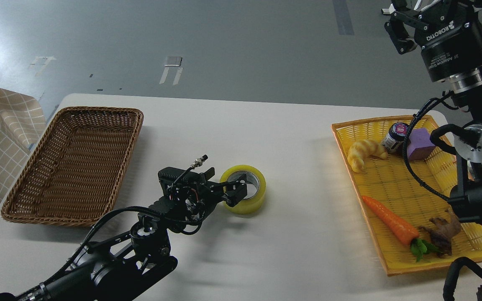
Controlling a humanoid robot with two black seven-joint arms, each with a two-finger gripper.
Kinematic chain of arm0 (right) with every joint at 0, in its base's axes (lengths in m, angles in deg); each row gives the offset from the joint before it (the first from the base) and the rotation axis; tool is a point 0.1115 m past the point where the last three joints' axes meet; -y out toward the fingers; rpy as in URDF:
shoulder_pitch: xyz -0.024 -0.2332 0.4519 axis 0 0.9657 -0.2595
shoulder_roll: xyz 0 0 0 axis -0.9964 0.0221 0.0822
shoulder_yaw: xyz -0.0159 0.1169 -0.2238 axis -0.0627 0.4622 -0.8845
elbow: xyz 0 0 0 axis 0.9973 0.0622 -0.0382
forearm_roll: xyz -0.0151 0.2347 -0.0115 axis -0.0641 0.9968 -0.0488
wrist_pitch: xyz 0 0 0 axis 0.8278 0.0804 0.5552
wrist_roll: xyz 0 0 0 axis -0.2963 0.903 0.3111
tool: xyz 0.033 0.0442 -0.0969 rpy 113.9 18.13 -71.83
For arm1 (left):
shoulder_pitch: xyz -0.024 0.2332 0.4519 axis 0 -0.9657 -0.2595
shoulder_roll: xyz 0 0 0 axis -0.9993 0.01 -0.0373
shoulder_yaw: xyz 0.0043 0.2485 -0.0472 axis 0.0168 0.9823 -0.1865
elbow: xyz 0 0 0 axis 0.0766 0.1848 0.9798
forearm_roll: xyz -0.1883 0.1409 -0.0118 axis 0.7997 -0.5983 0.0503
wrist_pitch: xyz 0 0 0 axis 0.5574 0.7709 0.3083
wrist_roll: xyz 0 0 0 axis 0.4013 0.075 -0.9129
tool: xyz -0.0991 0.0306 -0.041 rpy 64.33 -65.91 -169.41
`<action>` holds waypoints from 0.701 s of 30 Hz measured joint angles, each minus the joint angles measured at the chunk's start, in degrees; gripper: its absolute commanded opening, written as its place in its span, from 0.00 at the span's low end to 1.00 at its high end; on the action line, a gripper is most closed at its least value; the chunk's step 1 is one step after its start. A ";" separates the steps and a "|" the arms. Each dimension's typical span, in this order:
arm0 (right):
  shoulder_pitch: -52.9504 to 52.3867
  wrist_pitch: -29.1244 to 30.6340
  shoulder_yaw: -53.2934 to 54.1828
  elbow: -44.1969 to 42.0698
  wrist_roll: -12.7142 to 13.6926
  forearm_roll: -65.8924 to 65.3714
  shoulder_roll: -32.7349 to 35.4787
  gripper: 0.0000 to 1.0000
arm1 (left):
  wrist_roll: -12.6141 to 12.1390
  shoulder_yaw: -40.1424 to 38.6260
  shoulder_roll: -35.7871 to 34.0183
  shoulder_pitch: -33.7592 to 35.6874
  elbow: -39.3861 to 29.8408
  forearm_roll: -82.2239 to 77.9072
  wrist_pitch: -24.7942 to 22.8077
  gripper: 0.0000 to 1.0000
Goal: Place and transfer tape with both arms
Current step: 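Grasp the tape roll's rim with the left gripper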
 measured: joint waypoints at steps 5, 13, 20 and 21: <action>0.26 0.00 0.00 0.00 0.00 0.00 0.04 1.00 | 0.07 1.08 -0.27 0.16 0.40 0.00 0.00 0.95; 0.29 0.00 0.00 -0.13 0.00 0.00 0.38 1.00 | 0.25 1.54 -0.27 0.70 2.36 0.00 0.00 0.92; 0.51 0.00 0.00 -0.14 -0.01 0.00 0.53 1.00 | 0.78 1.65 -0.11 0.78 2.47 0.00 0.00 0.67; 0.59 0.00 0.00 -0.14 -0.03 0.00 0.53 1.00 | 0.81 1.65 -0.15 0.80 2.47 0.00 0.00 0.56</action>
